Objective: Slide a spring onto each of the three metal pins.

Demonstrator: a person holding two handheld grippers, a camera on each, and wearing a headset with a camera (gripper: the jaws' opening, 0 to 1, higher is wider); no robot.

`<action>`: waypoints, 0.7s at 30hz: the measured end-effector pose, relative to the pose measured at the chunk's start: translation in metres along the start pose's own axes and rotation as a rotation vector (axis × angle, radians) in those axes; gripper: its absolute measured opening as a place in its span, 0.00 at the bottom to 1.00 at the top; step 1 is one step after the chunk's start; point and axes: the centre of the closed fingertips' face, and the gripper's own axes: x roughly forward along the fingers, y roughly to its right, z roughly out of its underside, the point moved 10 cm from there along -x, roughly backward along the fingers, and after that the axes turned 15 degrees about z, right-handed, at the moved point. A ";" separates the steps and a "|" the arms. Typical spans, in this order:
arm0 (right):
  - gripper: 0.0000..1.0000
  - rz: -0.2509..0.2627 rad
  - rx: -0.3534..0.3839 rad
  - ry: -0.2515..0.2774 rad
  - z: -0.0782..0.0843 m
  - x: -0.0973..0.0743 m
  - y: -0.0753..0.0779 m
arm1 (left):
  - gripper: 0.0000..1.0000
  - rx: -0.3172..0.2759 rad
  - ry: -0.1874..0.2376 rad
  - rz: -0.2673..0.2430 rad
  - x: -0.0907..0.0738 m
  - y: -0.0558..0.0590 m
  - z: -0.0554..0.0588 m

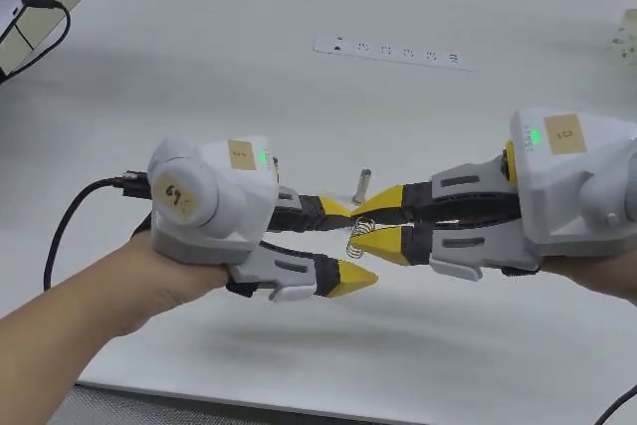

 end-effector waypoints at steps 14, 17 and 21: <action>0.07 0.038 0.010 -0.005 0.001 -0.001 0.007 | 0.48 -0.025 -0.014 -0.089 -0.024 -0.005 0.013; 0.07 0.050 0.013 -0.008 0.002 -0.002 0.009 | 0.52 -0.058 -0.013 -0.108 -0.033 -0.004 0.019; 0.07 0.061 0.016 -0.019 0.005 -0.003 0.011 | 0.62 -0.093 -0.005 -0.150 -0.045 -0.005 0.027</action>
